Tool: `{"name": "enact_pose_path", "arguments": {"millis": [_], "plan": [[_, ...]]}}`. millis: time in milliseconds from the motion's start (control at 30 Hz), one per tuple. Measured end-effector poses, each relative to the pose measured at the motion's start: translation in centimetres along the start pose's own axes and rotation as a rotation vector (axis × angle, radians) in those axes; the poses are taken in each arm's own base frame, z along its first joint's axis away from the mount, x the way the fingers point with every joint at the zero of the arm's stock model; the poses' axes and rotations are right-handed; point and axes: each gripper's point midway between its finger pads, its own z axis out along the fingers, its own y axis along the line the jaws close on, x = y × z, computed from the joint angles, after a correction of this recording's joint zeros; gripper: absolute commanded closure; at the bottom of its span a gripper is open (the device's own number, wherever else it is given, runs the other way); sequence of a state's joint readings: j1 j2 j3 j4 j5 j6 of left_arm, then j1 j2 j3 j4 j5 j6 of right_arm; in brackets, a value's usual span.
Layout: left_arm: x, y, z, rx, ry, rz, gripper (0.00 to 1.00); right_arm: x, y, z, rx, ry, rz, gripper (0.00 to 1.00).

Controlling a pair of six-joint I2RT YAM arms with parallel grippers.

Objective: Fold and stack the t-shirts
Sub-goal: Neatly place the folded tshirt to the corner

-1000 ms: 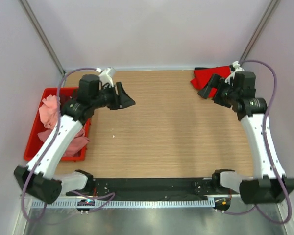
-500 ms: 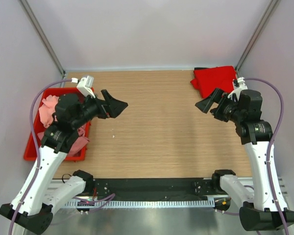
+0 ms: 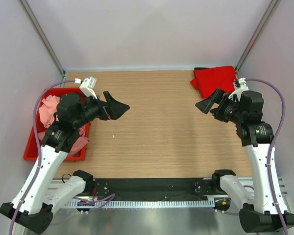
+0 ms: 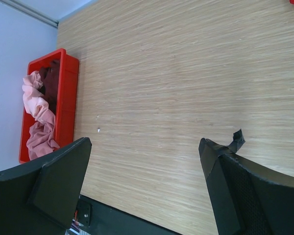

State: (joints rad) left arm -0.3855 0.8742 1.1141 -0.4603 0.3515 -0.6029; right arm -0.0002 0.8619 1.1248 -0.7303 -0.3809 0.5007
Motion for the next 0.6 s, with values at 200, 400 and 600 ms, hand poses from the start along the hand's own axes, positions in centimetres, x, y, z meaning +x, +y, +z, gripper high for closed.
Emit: {"name": "enact_pose_path", "arguments": {"millis": [200, 400, 600], "plan": [[0.15, -0.12, 0.03, 0.009, 0.009, -0.001, 0.0, 0.08, -0.08, -0.02, 0.004, 0.003, 0.0, 0.0], [0.24, -0.2, 0.03, 0.014, 0.013, -0.001, 0.0, 0.07, -0.1, -0.02, 0.005, 0.002, 0.0, 0.0], [0.34, -0.27, 0.09, 0.019, 0.02, -0.002, 0.0, 0.02, 0.01, -0.26, 0.002, -0.006, -0.003, 0.0]]}}
